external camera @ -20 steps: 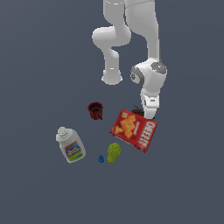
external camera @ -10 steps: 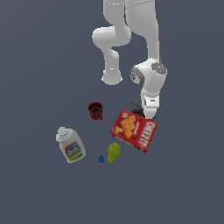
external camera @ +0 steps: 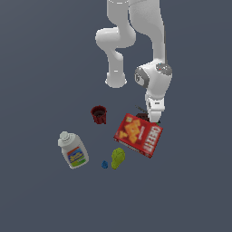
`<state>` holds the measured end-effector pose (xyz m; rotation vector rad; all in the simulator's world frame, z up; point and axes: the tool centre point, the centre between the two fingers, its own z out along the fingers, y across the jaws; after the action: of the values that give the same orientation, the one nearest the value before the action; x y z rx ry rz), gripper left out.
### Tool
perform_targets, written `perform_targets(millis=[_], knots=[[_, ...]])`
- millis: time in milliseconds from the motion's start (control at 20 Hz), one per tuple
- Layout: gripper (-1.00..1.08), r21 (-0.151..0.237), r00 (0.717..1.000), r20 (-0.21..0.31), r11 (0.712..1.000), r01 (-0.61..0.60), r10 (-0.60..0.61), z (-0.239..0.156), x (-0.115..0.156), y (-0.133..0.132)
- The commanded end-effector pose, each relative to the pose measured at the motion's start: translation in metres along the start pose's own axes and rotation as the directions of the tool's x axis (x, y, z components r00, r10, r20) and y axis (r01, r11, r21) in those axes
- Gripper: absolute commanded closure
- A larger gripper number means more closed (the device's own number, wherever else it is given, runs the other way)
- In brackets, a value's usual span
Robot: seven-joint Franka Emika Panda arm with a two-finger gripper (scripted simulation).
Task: Pick up a designated object from a clutter of objects.
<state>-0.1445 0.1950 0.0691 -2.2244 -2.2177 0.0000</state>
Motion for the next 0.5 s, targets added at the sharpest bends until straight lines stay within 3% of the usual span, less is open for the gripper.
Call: perform_targets(millis=[0, 450], knots=[[1.08, -0.001, 1.000, 0.000, 1.000, -0.001, 0.001, -0.007, -0.005, 0.002], [1.08, 0.000, 1.000, -0.002, 1.000, -0.001, 0.001, -0.052, -0.035, 0.013]])
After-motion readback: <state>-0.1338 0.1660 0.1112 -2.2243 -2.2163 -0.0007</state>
